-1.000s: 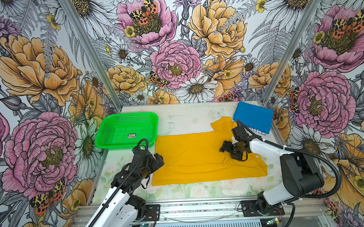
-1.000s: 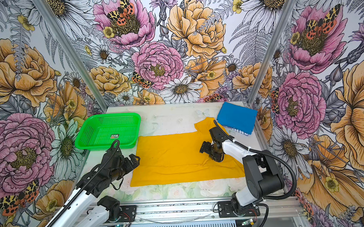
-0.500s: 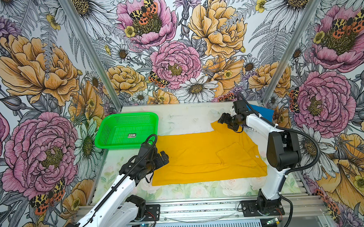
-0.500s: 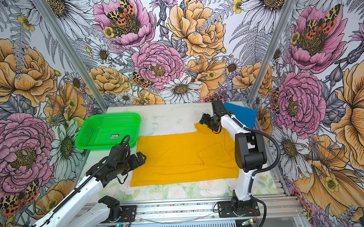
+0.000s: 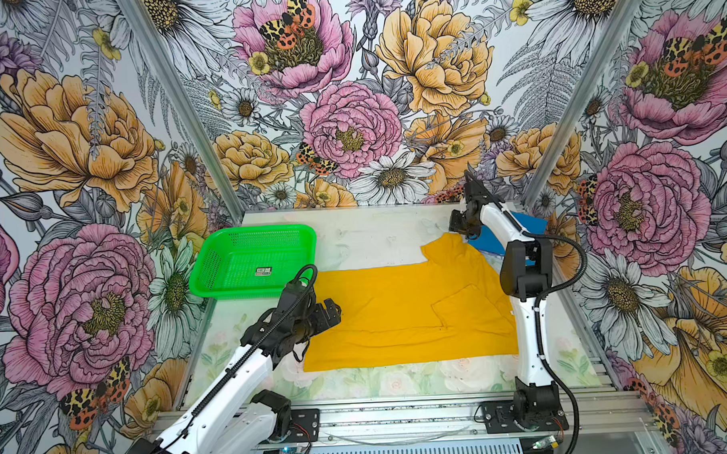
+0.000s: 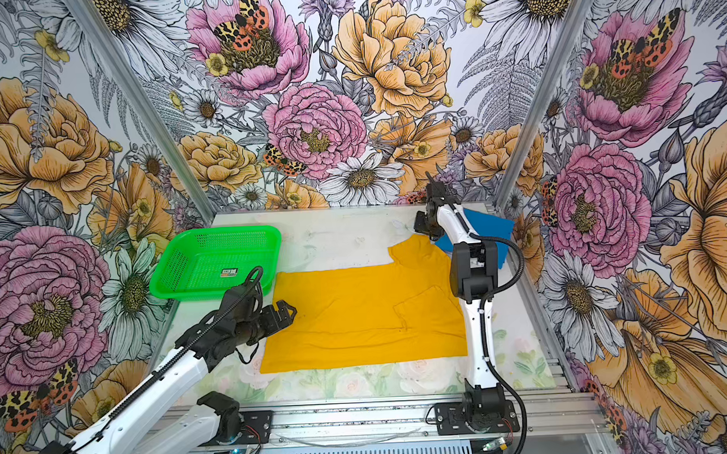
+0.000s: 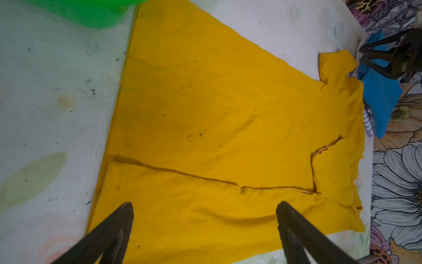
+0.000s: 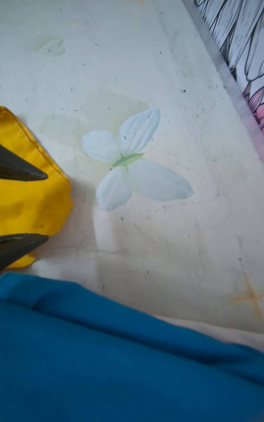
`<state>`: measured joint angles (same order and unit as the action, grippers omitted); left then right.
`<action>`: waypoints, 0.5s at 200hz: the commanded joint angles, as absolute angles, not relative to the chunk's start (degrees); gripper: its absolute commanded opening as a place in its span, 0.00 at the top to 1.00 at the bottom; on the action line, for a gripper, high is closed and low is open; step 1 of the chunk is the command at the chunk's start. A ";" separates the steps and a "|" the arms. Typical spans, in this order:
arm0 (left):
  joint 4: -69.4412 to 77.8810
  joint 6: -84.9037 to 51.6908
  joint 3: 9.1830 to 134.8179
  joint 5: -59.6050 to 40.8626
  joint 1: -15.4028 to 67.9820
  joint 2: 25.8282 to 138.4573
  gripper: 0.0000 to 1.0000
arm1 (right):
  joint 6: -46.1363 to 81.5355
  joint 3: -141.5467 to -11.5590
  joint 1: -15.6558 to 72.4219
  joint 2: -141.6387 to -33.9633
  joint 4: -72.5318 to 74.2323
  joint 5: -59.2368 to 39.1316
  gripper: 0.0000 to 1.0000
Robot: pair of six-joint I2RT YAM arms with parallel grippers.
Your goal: Fold and stack the t-shirts
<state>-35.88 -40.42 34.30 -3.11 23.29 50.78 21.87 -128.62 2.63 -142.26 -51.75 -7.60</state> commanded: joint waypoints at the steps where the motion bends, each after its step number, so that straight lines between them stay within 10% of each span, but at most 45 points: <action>1: -34.13 -39.28 35.67 -4.13 23.64 50.98 0.01 | 20.22 -132.08 2.37 -145.27 -56.90 -4.62 0.60; 27: -34.11 -39.20 35.77 -4.07 23.55 51.32 0.01 | 20.04 -134.31 2.20 -147.80 -58.04 -5.10 0.61; 56: -33.78 -39.20 35.86 -3.87 23.60 51.76 0.01 | 19.87 -134.39 2.15 -146.96 -58.01 -5.19 1.00; 100: -32.16 -39.11 36.38 -4.37 23.58 53.44 0.01 | 18.24 -132.28 2.43 -139.91 -57.66 -5.83 1.00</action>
